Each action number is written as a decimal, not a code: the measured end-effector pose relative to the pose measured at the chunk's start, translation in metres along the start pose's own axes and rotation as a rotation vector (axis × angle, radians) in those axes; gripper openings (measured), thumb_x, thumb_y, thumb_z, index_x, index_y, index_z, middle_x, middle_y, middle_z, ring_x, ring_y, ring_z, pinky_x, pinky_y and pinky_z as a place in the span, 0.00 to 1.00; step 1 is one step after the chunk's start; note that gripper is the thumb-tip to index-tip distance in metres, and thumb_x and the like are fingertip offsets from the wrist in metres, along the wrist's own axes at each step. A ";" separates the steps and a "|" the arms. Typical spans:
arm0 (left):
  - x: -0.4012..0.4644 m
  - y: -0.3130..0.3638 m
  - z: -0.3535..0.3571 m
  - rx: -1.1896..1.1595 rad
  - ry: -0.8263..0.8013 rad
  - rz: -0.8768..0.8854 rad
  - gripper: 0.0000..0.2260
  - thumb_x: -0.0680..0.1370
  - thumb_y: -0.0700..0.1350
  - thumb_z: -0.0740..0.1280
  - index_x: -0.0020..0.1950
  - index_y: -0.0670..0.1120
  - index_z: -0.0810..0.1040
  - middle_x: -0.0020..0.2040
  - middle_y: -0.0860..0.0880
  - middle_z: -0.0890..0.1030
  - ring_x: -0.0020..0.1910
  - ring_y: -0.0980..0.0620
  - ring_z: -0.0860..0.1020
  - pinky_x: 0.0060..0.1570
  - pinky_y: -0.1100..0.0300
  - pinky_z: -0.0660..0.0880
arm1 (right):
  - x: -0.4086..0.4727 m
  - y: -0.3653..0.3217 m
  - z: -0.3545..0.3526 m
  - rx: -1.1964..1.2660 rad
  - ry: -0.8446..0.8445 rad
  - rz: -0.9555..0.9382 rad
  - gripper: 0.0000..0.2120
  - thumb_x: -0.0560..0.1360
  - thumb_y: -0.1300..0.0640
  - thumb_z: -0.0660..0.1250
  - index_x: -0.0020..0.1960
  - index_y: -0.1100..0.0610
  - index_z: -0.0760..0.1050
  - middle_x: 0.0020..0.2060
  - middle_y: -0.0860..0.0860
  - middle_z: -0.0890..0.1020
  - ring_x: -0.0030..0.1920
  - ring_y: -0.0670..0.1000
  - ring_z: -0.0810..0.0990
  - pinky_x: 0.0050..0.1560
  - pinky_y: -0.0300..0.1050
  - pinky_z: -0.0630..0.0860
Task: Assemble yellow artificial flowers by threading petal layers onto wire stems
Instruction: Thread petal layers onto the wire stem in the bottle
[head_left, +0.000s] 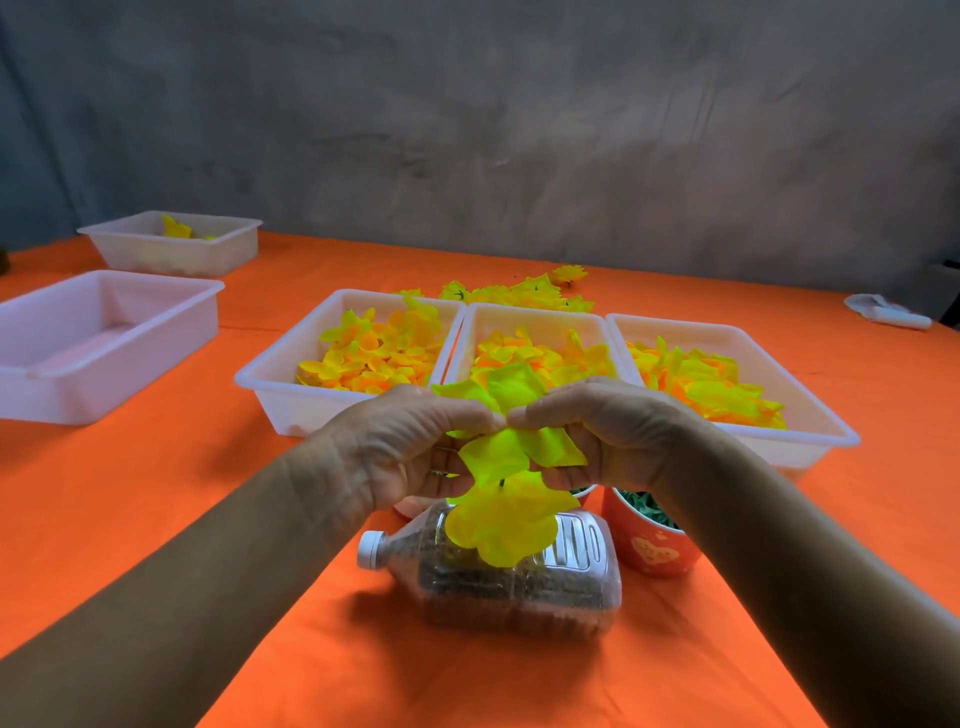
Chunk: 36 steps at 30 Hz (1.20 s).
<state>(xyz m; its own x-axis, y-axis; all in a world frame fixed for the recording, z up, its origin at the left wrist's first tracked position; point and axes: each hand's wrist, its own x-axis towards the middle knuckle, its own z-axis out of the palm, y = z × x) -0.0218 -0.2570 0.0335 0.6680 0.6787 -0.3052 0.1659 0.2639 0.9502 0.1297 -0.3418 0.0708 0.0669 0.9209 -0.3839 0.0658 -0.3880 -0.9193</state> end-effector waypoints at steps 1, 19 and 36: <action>-0.002 0.001 0.002 0.011 0.003 -0.004 0.03 0.76 0.42 0.67 0.46 0.43 0.79 0.42 0.44 0.81 0.36 0.49 0.80 0.33 0.60 0.77 | 0.000 0.000 -0.001 0.003 -0.007 -0.001 0.06 0.73 0.62 0.67 0.38 0.57 0.76 0.26 0.48 0.81 0.26 0.45 0.80 0.28 0.36 0.75; -0.010 0.002 0.010 -0.054 0.038 -0.026 0.04 0.72 0.39 0.69 0.46 0.43 0.79 0.46 0.41 0.79 0.45 0.44 0.76 0.42 0.55 0.74 | 0.003 0.002 -0.002 0.022 0.017 0.011 0.02 0.72 0.63 0.68 0.41 0.58 0.77 0.29 0.51 0.82 0.27 0.47 0.81 0.28 0.39 0.77; -0.011 0.000 0.009 -0.079 -0.002 -0.048 0.16 0.60 0.40 0.71 0.47 0.43 0.79 0.43 0.42 0.80 0.40 0.47 0.77 0.44 0.54 0.73 | 0.002 0.002 -0.002 0.012 0.004 -0.005 0.06 0.72 0.64 0.68 0.37 0.58 0.77 0.29 0.51 0.82 0.28 0.47 0.81 0.28 0.39 0.77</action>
<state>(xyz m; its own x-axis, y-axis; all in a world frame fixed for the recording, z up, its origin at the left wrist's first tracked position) -0.0222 -0.2709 0.0377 0.6619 0.6629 -0.3499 0.1400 0.3492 0.9265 0.1320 -0.3405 0.0687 0.0710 0.9228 -0.3786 0.0541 -0.3826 -0.9223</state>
